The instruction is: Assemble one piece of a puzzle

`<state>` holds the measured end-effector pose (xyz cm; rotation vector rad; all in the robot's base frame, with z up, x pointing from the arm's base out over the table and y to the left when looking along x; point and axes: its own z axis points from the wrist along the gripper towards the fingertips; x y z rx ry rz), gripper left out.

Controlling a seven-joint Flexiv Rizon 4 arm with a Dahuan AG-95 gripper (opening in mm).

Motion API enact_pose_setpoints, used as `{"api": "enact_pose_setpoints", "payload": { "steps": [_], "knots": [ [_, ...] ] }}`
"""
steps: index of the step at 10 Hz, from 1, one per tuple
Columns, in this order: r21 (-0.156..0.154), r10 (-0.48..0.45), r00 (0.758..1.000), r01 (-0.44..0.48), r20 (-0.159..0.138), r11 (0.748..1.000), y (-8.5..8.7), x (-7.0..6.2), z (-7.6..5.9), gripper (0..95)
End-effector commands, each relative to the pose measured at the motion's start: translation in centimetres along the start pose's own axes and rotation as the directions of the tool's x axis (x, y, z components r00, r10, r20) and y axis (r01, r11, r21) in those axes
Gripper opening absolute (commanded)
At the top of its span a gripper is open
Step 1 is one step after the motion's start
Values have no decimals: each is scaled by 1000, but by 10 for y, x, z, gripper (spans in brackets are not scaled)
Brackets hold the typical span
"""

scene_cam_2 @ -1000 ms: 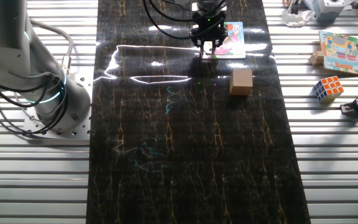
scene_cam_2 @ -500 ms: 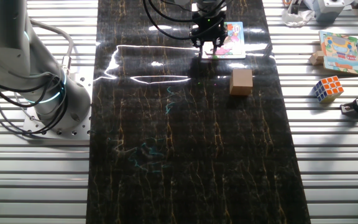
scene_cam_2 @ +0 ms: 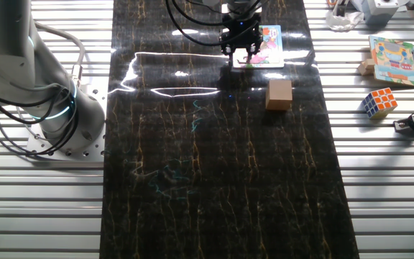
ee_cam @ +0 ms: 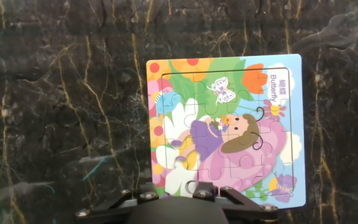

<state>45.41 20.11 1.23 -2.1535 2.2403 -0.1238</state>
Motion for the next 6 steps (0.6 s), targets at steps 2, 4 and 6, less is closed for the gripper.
{"api": "enact_pose_setpoints", "payload": {
  "steps": [2, 4, 6],
  "knots": [
    [-8, 19, 1000, -19, -5, 1000, 3, -2, -9, 190],
    [0, 7, 1000, -7, -11, 1000, 3, -1, -11, 190],
    [0, 12, 1000, -12, -12, 1000, 3, -1, -11, 190]
  ]
}}
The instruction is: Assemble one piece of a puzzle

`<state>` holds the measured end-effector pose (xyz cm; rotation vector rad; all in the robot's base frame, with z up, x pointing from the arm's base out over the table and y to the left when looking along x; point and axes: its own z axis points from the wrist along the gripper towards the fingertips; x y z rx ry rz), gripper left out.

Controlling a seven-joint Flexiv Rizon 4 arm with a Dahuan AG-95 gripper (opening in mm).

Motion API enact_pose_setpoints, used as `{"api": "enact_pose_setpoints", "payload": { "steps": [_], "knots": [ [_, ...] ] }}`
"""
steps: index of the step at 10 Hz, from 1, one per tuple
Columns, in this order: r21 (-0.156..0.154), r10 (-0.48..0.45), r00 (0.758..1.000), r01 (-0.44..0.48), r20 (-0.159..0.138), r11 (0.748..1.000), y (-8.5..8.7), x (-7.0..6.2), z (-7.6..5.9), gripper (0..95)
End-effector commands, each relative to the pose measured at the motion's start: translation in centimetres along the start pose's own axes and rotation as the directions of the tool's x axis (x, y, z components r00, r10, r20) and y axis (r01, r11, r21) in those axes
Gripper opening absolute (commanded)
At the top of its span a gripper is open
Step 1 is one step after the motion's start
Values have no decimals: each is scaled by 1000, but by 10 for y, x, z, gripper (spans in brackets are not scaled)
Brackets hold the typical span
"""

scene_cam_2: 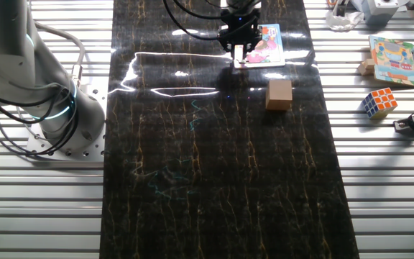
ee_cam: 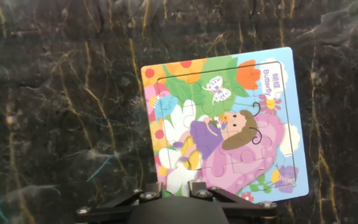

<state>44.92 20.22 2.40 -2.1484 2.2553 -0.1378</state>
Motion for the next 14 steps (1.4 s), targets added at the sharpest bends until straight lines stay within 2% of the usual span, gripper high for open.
{"api": "enact_pose_setpoints", "payload": {
  "steps": [1, 5, 6, 8, 9, 14],
  "knots": [
    [-1, 13, 1000, -13, 0, 1000, -1, -1, 1, 190],
    [-2, 29, 1000, -29, -1, 1000, -1, -1, 1, 190],
    [-4, 40, 999, -40, -3, 999, -1, -1, 1, 380],
    [-5, 69, 998, -69, -4, 998, -1, -1, 1, 380],
    [-9, 97, 995, -97, -3, 995, -1, -1, 2, 190],
    [-10, 176, 984, -176, -3, 984, -1, -8, 5, 190]
  ]
}}
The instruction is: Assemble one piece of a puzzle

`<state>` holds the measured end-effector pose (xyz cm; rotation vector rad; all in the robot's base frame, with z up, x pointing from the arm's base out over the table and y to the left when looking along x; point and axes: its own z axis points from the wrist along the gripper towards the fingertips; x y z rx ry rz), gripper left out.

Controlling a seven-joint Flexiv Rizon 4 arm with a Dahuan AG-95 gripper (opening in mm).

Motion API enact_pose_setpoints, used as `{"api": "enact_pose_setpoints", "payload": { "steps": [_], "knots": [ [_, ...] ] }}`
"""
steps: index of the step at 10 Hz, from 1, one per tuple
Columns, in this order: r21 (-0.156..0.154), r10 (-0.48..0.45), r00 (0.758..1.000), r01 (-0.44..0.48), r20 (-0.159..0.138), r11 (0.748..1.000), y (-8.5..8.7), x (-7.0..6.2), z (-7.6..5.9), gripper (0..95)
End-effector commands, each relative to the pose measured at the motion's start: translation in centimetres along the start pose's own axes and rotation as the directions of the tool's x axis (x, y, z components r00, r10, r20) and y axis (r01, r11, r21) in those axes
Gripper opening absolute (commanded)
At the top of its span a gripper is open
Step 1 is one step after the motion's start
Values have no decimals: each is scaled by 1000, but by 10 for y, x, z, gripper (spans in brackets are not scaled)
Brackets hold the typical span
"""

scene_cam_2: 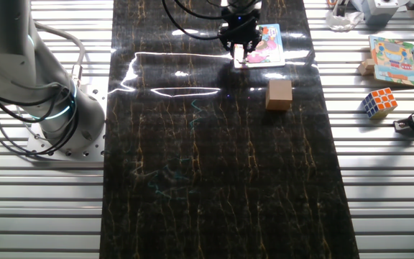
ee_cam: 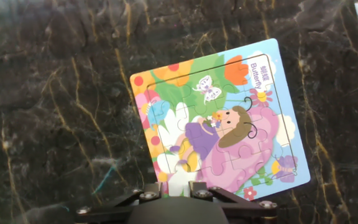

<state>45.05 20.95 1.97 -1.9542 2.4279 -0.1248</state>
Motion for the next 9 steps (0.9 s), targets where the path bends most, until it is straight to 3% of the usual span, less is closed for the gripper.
{"api": "enact_pose_setpoints", "payload": {
  "steps": [1, 9],
  "knots": [
    [1, 6, 1000, -6, -1, 1000, 0, -1, 1, 190],
    [3, 13, 1000, -13, -1, 1000, -1, 0, 3, 190]
  ]
}}
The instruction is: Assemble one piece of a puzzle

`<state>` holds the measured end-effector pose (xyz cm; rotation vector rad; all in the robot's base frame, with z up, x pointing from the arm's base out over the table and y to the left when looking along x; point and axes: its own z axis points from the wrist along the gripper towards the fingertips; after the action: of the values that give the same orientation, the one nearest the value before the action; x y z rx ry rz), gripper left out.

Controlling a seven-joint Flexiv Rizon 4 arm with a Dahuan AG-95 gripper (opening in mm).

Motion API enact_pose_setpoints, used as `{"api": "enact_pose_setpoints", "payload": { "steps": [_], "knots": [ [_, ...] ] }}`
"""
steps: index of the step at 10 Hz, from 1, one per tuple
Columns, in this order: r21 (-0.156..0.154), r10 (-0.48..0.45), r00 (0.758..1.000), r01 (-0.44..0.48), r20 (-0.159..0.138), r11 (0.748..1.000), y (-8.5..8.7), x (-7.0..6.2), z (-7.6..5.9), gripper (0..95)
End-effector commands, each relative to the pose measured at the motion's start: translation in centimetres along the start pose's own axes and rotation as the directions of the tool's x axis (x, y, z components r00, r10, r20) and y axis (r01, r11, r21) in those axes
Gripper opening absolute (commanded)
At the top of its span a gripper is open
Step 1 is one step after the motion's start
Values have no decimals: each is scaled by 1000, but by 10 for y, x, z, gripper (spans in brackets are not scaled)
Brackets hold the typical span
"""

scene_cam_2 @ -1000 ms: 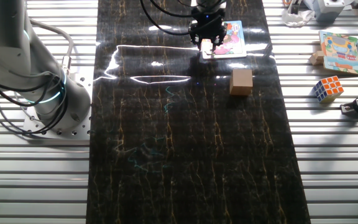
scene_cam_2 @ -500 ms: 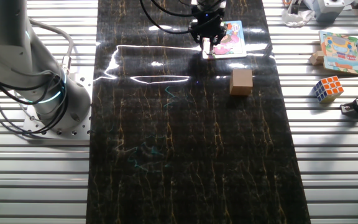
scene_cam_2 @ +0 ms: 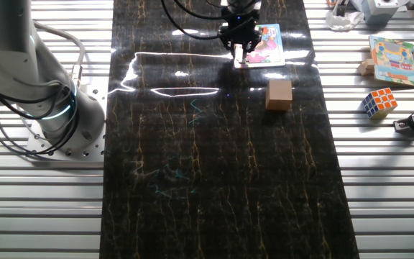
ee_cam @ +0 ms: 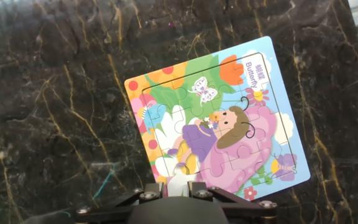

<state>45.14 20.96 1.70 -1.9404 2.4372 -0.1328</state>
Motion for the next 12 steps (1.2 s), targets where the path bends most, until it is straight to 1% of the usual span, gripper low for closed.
{"api": "enact_pose_setpoints", "payload": {
  "steps": [1, 6, 9, 12],
  "knots": [
    [-1, 3, 1000, -3, 2, 1000, 0, 0, 1, 190],
    [6, -10, 1000, 10, 5, 1000, -1, 1, 3, 190],
    [6, -18, 1000, 18, 13, 1000, -2, 2, 5, 190],
    [5, -18, 1000, 18, 12, 1000, -2, 2, 4, 190]
  ]
}}
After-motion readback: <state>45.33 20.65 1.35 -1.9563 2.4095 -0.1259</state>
